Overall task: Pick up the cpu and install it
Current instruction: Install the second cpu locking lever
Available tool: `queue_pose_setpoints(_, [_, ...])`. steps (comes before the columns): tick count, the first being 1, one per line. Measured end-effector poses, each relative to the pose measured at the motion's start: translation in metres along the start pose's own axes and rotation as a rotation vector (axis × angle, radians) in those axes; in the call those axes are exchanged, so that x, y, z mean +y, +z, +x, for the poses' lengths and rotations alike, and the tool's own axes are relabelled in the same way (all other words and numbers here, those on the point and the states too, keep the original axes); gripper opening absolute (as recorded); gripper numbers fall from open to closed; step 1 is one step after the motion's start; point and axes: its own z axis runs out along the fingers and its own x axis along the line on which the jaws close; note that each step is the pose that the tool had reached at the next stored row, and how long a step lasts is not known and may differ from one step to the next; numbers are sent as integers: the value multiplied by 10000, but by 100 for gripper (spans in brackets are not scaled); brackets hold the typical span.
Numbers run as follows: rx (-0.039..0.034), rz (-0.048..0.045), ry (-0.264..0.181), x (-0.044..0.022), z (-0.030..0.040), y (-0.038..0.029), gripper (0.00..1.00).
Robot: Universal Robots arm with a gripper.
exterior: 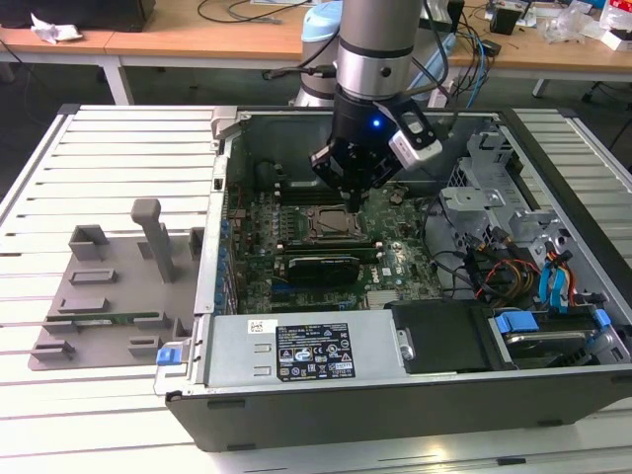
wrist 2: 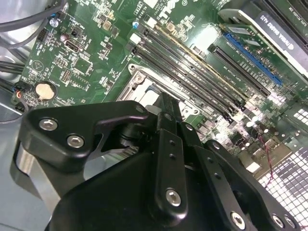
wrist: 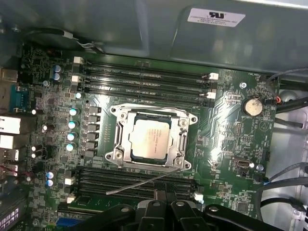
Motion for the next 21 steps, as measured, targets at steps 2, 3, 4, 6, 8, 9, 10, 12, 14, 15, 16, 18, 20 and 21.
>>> queue_pose_setpoints(2, [0, 0, 0, -22, 3, 1, 11])
queue_pose_setpoints(3, [0, 1, 0, -30, 4, 1, 11])
queue_pose_setpoints(4, [1, 0, 1, -35, 5, 2, 11])
queue_pose_setpoints(6, [0, -1, 0, -40, 5, 3, 11])
queue_pose_setpoints(8, [1, 2, -3, -53, 5, 3, 11])
queue_pose_setpoints(9, [0, 0, -1, -57, 6, 4, 11])
queue_pose_setpoints(10, [0, 0, 0, -59, 7, 4, 11])
queue_pose_setpoints(12, [0, 0, 1, -60, 7, 4, 11])
queue_pose_setpoints(14, [0, -2, 0, -62, 7, 4, 11])
queue_pose_setpoints(15, [-8, -82, -2, -65, 8, 3, 11])
queue_pose_setpoints(16, [-32, -275, 0, -70, 9, 4, 11])
queue_pose_setpoints(18, [-124, -1064, 7, -105, 17, 7, 11])
queue_pose_setpoints(20, [-173, -1489, 9, -144, 23, 9, 11])
queue_pose_setpoints(21, [-187, -1611, 10, -159, 25, 10, 11])
